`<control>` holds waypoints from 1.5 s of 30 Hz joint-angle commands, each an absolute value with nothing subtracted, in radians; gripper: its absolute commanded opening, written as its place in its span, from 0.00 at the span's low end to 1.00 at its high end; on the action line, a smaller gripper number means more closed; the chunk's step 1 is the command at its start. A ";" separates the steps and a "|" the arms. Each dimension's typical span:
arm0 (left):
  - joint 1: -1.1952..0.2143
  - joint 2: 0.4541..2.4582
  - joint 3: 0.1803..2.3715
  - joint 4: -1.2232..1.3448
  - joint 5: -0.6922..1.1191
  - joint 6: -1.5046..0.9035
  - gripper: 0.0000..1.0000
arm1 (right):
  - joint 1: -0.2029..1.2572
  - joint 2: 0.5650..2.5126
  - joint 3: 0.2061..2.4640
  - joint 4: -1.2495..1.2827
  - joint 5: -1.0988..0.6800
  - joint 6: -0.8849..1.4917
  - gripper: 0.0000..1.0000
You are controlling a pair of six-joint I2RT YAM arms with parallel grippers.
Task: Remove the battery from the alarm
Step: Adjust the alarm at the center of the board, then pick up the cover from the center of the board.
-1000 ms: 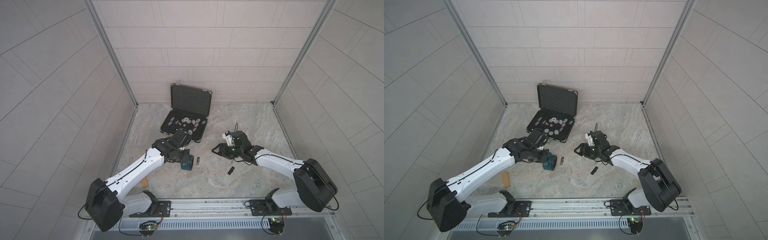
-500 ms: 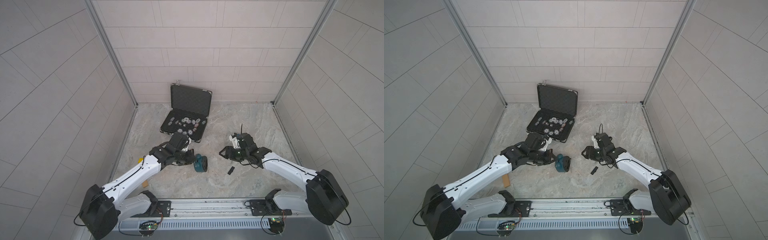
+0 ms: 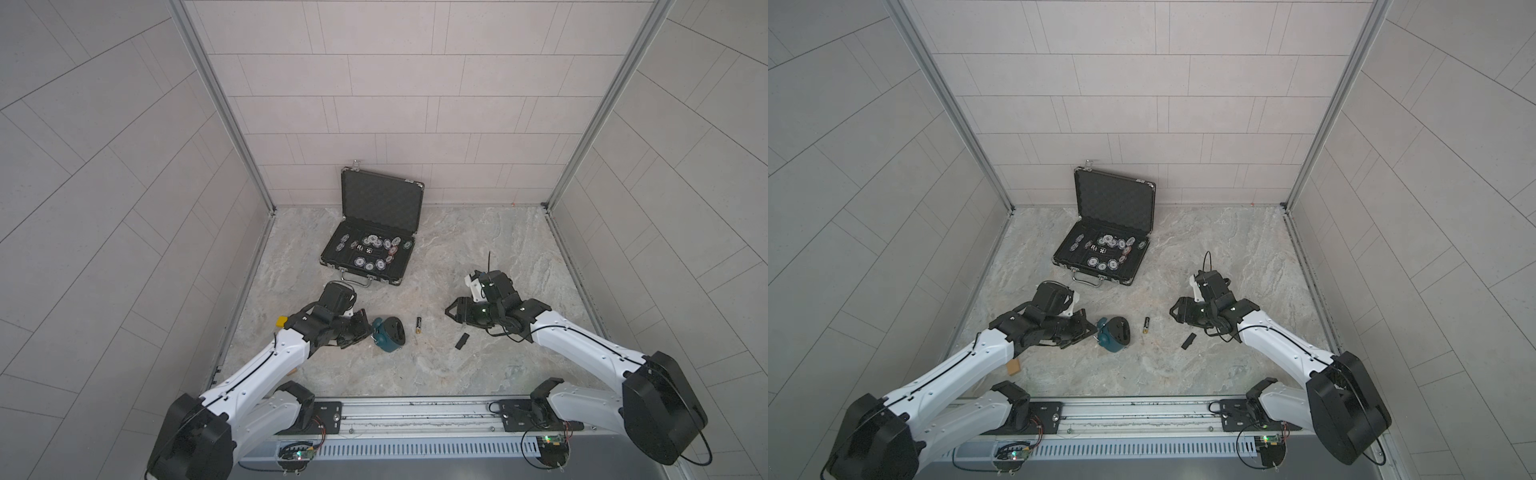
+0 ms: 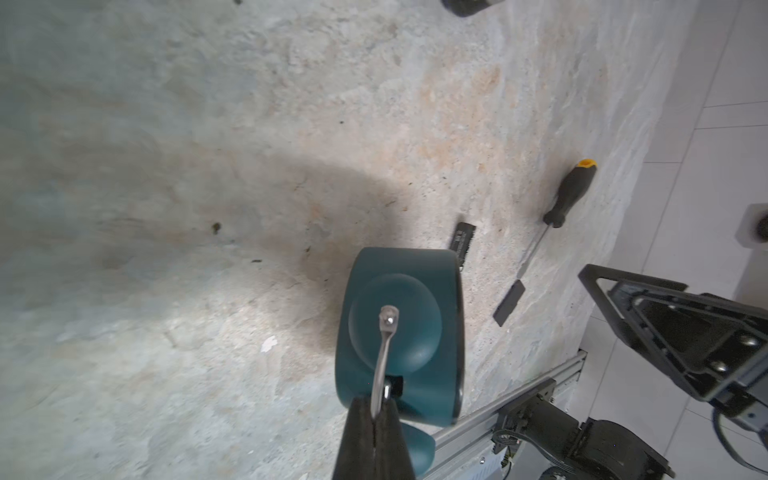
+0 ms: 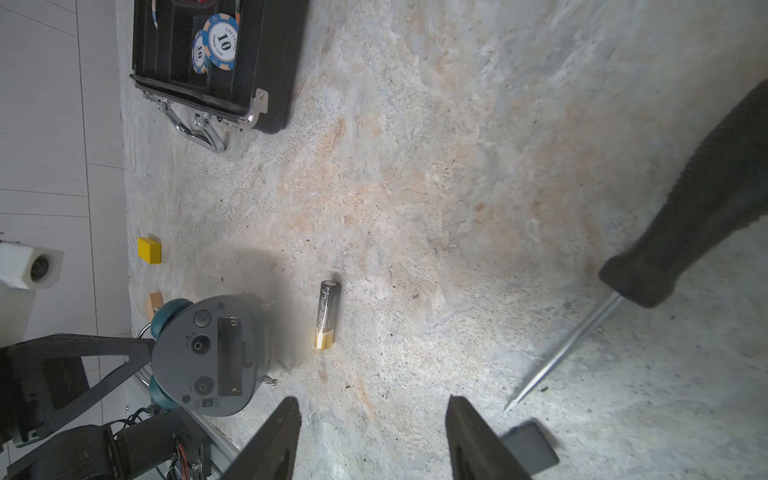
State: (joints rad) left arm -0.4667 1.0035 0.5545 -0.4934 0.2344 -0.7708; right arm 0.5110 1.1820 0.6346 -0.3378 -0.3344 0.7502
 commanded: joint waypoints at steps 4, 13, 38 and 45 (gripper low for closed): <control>-0.464 1.092 0.522 -0.451 0.277 -0.740 0.02 | 0.514 1.138 0.641 -0.374 -0.329 0.680 0.61; -0.465 1.096 0.538 -0.512 0.240 -0.730 0.39 | 0.513 1.073 0.652 -0.418 -0.278 0.623 0.61; -0.467 0.983 0.574 -0.273 0.350 -0.777 0.78 | 0.615 1.092 0.642 -0.823 -0.156 1.090 0.34; -0.466 0.984 0.581 -0.280 0.360 -0.755 0.78 | 0.558 1.152 0.571 -0.599 -0.153 1.121 0.34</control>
